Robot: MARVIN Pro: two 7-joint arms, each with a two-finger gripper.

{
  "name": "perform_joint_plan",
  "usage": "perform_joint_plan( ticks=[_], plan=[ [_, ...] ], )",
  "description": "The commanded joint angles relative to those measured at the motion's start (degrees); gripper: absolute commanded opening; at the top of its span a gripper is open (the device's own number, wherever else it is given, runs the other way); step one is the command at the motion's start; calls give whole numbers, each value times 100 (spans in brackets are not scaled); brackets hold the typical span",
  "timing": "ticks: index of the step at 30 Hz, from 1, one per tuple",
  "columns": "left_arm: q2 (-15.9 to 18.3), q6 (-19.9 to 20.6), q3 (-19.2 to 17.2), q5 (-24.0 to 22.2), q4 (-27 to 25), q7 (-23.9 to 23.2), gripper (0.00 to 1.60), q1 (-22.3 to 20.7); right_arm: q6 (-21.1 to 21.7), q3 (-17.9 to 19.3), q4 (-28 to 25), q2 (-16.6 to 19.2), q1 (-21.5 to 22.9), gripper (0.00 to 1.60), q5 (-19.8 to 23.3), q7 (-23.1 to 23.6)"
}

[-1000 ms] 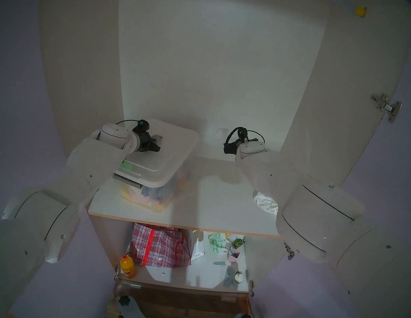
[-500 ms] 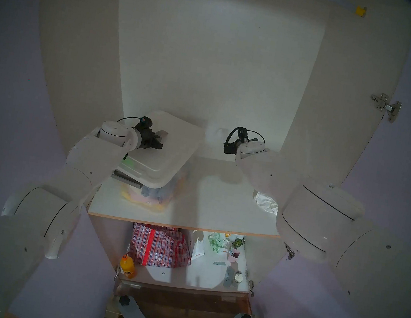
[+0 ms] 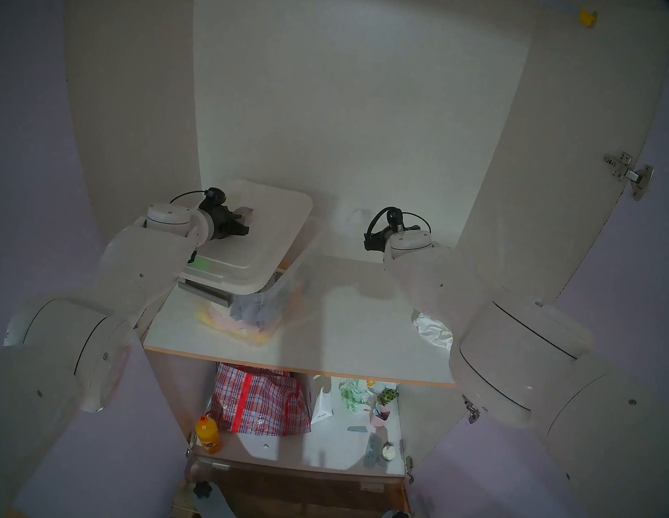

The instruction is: Take clothing out of the storage bin and put the lid back on the bin

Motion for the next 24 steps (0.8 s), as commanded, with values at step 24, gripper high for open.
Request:
perform_joint_plan(
  ticks=[24],
  plan=[
    [-337,-38,258,6,1304,-662,0,-1139,-52,13,-48,-13,178,160,-1,-13]
  ],
)
